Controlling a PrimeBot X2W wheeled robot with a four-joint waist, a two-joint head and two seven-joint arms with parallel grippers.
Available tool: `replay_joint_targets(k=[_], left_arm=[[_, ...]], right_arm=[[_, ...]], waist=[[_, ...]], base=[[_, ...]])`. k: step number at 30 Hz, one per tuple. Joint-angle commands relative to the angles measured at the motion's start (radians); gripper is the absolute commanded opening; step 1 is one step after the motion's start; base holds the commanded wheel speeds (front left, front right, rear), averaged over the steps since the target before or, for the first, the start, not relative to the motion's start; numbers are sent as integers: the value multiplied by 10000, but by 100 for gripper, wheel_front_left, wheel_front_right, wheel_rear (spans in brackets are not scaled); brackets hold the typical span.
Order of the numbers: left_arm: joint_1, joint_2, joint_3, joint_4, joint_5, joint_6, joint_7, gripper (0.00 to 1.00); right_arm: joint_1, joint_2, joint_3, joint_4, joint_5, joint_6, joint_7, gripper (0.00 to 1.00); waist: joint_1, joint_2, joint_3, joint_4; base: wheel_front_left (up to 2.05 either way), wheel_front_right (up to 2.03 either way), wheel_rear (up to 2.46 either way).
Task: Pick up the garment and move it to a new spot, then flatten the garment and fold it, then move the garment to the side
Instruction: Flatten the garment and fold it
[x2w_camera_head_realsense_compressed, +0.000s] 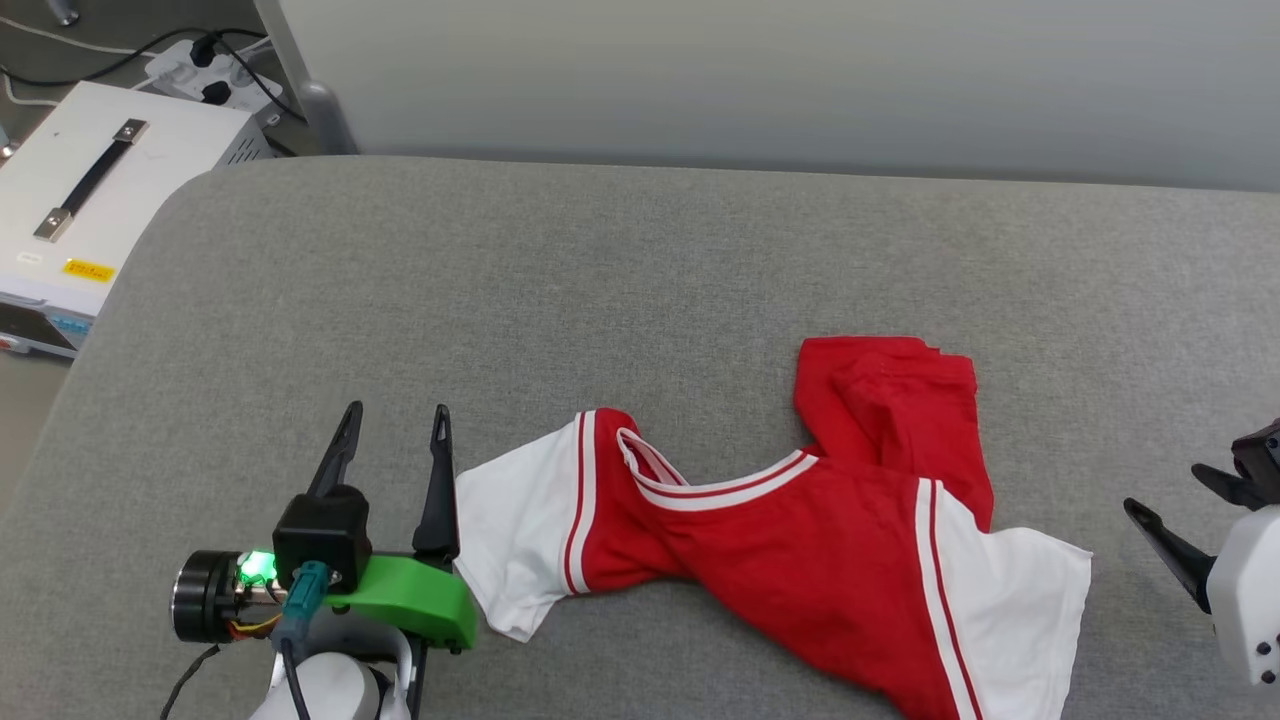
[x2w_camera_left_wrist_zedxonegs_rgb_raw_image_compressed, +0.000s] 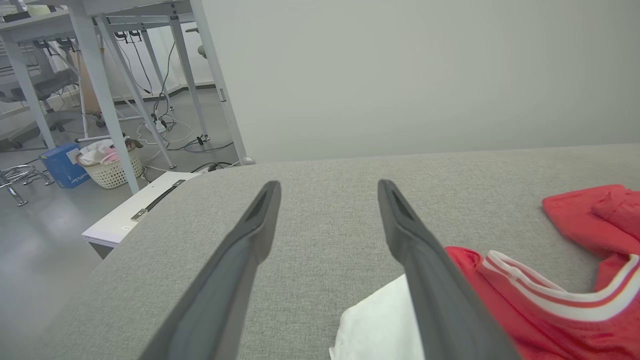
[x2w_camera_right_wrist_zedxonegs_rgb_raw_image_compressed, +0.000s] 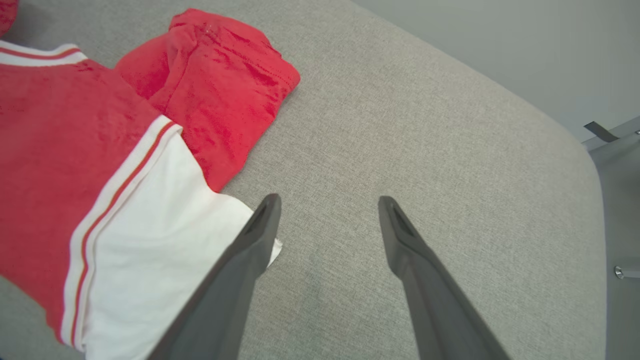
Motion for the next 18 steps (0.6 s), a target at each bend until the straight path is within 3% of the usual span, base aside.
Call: replay_joint_targets(k=[1, 8, 18], left_arm=[[261, -207, 299, -3, 232, -161, -57, 100], [600, -1190, 1484, 242, 1098, -1022, -58, 100], [653, -2390, 2634, 642, 2137, -2099, -58, 100]], right_arm=[[-287, -165, 268, 58, 337, -9, 440, 100], [-1025, -550, 1603, 313, 944, -9, 1915, 100], [-1635, -226, 3525, 1724, 1347, -9, 2102, 100]], waist=[[0, -1, 226, 137], [0, -1, 825, 502], [0, -1, 1471, 841]], base=[[0, 0, 0], [0, 0, 0], [0, 0, 0]])
